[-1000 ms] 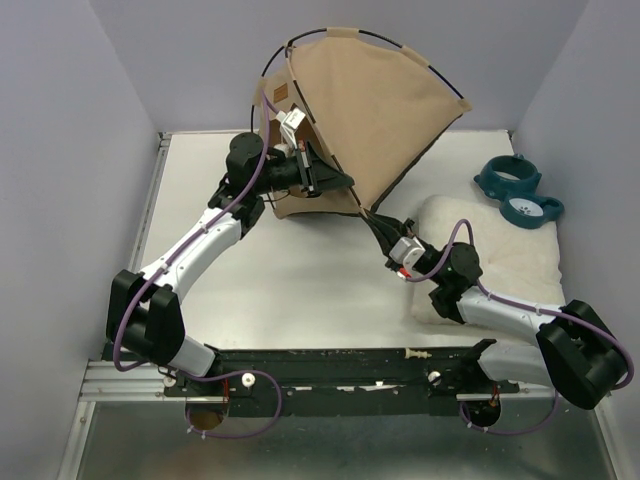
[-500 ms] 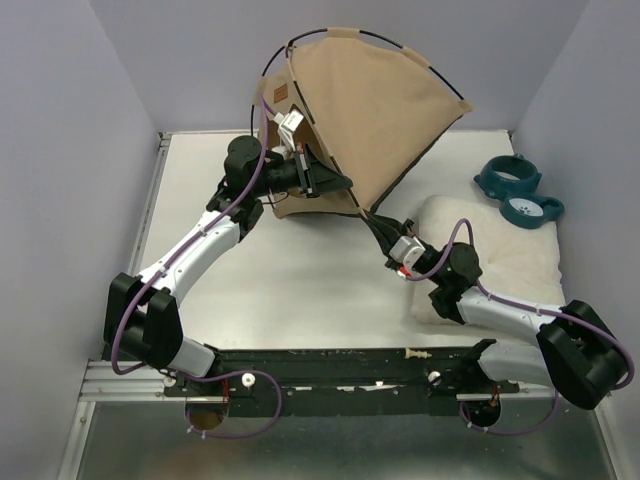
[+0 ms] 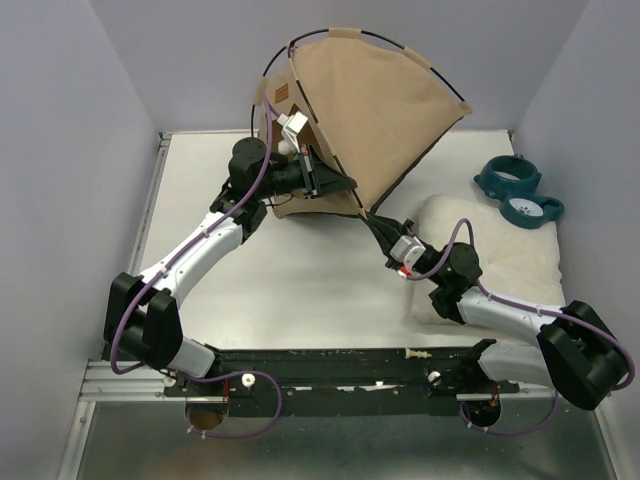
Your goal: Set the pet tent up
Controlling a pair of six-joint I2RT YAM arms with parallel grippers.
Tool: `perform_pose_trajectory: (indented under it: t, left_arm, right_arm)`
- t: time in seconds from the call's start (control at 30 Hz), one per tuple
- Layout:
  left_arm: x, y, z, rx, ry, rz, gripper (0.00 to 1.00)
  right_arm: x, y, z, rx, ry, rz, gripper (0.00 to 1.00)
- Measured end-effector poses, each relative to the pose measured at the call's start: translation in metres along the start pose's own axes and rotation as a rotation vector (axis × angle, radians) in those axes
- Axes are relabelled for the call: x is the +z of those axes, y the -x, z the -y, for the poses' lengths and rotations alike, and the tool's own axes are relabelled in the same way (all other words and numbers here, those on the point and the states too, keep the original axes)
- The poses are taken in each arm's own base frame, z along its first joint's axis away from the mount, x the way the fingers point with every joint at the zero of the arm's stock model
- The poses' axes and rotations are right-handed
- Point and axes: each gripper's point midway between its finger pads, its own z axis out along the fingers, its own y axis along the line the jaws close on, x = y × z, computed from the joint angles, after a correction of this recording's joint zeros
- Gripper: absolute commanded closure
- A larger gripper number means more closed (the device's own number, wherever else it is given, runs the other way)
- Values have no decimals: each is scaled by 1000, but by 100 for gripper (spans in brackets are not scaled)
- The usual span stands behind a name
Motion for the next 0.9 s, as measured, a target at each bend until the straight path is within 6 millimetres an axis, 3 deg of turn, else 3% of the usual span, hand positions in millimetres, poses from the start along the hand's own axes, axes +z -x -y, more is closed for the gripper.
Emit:
perform_pose_trajectory:
  t: [0.23,0.9]
  left_arm:
    - [5,-6,-3,10,16,12,100]
    - [-7,-16,-11,35,50,3,100]
  right_arm:
    - [0,-1,-3,31,9,-11,99]
    - [-4,-5,-6,86,10,-55,99]
